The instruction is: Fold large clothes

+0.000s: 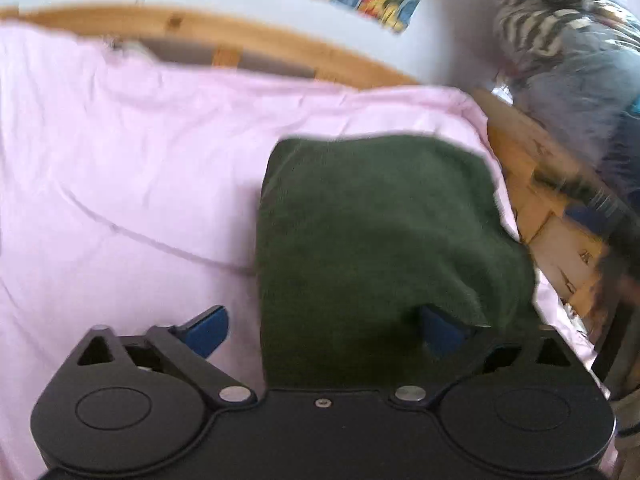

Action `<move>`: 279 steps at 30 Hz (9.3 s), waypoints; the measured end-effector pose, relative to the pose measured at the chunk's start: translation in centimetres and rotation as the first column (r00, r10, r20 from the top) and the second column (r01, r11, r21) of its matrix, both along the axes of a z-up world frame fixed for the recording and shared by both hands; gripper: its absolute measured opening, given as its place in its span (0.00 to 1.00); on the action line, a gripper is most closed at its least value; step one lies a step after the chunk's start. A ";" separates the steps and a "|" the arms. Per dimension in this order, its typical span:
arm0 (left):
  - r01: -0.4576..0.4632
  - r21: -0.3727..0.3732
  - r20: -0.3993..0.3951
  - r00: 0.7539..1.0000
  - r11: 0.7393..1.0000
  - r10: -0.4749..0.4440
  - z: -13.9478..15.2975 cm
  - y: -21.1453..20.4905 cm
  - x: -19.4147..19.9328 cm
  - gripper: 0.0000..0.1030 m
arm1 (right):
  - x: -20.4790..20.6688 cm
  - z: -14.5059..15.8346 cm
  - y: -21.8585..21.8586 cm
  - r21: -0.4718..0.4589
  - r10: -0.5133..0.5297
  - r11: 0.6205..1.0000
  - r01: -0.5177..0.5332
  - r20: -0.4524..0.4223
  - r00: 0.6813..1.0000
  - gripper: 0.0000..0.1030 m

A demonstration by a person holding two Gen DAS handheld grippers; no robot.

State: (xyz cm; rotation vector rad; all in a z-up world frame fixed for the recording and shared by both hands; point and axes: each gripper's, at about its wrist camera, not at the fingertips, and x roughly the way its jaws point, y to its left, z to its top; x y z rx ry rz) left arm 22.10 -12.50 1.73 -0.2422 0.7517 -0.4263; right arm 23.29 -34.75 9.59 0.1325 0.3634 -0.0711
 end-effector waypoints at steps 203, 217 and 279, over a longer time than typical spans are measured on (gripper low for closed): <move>-0.268 -0.023 -0.077 0.961 0.963 0.266 2.6 17.9 -0.5 0.99 | 0.3 -8.1 16.8 0.449 0.407 0.833 -0.324 -0.100 0.908 1.00; -0.368 0.061 0.175 0.919 0.928 0.353 10.5 16.2 -11.8 0.99 | -9.7 1.5 16.6 0.219 0.395 0.883 -0.415 0.128 0.910 1.00; -0.511 0.231 0.329 0.842 0.828 0.428 4.1 19.0 -29.7 0.99 | -26.9 0.6 17.7 -0.021 0.366 0.930 -0.366 0.025 0.930 1.00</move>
